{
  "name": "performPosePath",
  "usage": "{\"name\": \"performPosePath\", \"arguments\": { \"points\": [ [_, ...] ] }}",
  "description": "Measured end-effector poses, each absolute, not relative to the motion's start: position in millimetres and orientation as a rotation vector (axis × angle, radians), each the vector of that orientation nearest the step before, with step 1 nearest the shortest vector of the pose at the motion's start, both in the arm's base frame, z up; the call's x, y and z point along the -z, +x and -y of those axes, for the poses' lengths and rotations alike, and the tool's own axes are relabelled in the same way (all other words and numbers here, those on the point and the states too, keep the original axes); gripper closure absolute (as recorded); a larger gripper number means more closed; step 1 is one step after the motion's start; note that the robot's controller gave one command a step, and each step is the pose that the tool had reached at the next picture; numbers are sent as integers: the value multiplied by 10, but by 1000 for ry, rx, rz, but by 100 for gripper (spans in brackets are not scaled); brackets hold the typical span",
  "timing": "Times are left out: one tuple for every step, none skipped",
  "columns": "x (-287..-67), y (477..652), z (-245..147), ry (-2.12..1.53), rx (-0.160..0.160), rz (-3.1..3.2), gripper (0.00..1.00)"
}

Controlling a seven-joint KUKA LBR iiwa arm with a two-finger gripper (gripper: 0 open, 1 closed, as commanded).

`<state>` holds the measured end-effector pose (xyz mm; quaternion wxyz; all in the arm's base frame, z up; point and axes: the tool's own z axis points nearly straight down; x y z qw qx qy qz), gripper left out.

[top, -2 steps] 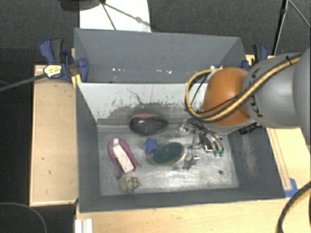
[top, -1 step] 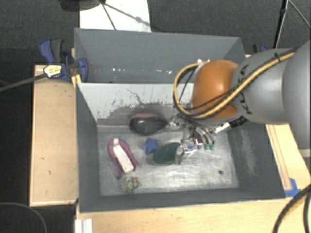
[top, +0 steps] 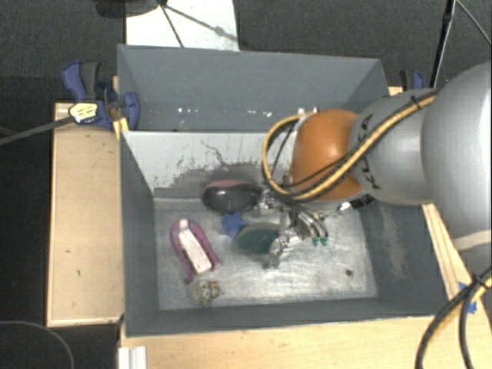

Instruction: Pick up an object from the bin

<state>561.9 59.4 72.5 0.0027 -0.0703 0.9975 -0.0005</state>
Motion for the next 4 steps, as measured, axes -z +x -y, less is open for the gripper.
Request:
{"name": "performPosePath", "arguments": {
  "points": [
    [-729,5630,-1020,-522,1,-3087,0],
    [-759,5662,-1028,-520,-2,-3076,100],
    [-842,5674,-1031,-524,-1,-3092,100],
    [-1209,5684,-1033,-524,0,-3091,100]
  ]
}}
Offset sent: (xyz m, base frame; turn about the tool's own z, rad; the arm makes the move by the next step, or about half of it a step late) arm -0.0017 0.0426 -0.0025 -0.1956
